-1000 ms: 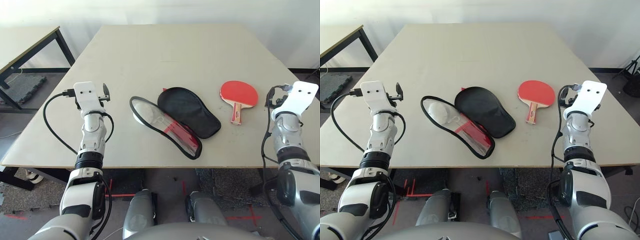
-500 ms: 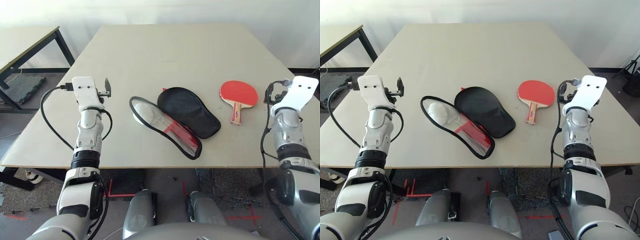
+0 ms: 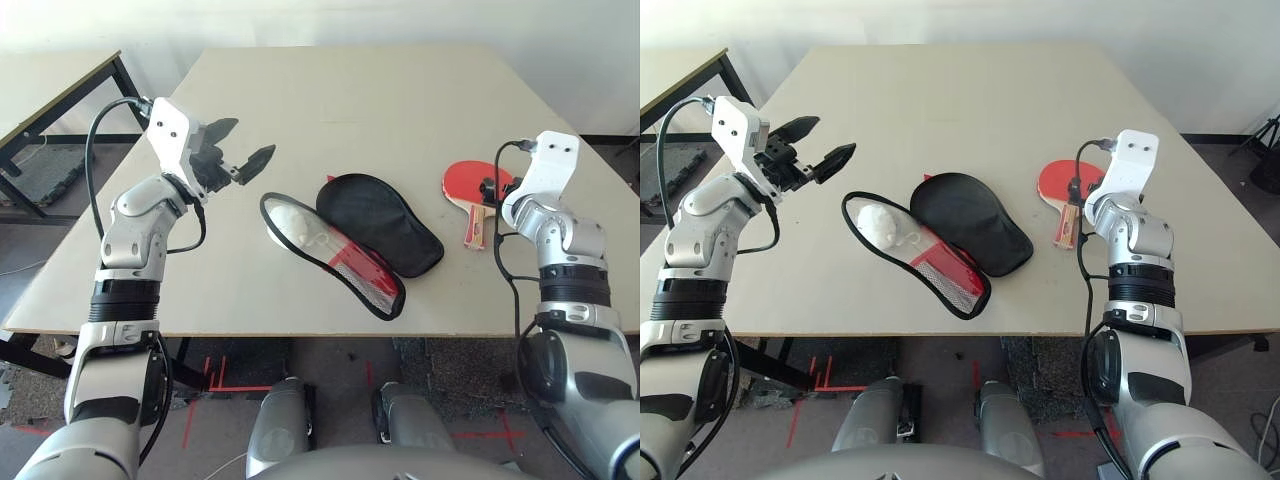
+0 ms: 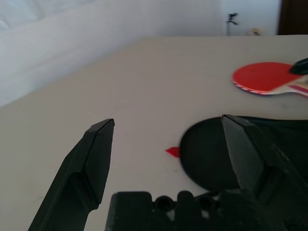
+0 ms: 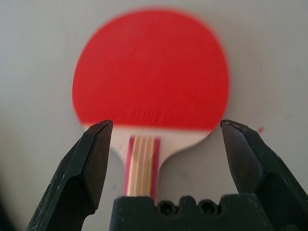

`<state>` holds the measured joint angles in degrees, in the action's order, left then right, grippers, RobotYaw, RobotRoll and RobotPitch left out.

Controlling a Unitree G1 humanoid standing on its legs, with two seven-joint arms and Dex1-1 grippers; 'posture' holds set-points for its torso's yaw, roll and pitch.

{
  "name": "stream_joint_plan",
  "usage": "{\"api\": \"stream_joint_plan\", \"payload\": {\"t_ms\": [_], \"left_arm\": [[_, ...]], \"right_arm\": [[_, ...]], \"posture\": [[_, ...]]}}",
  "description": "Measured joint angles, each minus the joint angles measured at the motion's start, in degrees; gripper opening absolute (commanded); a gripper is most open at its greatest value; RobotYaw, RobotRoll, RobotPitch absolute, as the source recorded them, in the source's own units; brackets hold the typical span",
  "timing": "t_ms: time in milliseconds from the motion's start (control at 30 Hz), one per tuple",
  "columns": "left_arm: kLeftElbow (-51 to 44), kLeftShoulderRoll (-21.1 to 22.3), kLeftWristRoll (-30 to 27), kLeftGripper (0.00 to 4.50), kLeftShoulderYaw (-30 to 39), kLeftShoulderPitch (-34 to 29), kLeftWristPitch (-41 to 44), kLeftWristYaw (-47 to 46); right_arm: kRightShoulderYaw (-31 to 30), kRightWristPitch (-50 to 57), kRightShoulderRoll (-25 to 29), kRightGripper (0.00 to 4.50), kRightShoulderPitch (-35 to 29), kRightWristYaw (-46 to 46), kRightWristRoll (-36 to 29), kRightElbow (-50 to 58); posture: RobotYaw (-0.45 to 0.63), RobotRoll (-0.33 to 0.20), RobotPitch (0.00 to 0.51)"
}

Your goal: Store the ping-pong paddle in its case and zip it.

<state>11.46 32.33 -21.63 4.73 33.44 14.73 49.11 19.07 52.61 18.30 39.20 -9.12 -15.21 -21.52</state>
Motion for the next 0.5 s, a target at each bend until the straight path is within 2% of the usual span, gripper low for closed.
{"api": "stream_joint_plan", "payload": {"t_ms": [133,500], "left_arm": [[-3.12,0.6,-1.44,4.5,-1.92,0.03,4.55,4.69],[-7.59,0.82,-2.29,4.5,-2.92,-0.19,8.9,7.64]], "right_arm": [[1.53,2.42,-2.22,4.45,0.48,-1.78,0.03,-0.08],[1.69,2.92,-3.64,4.45,0.55,-1.92,0.8,-2.34]], "posture": [[0.05,0.0,0.058],[0.06,0.0,0.059]]}}
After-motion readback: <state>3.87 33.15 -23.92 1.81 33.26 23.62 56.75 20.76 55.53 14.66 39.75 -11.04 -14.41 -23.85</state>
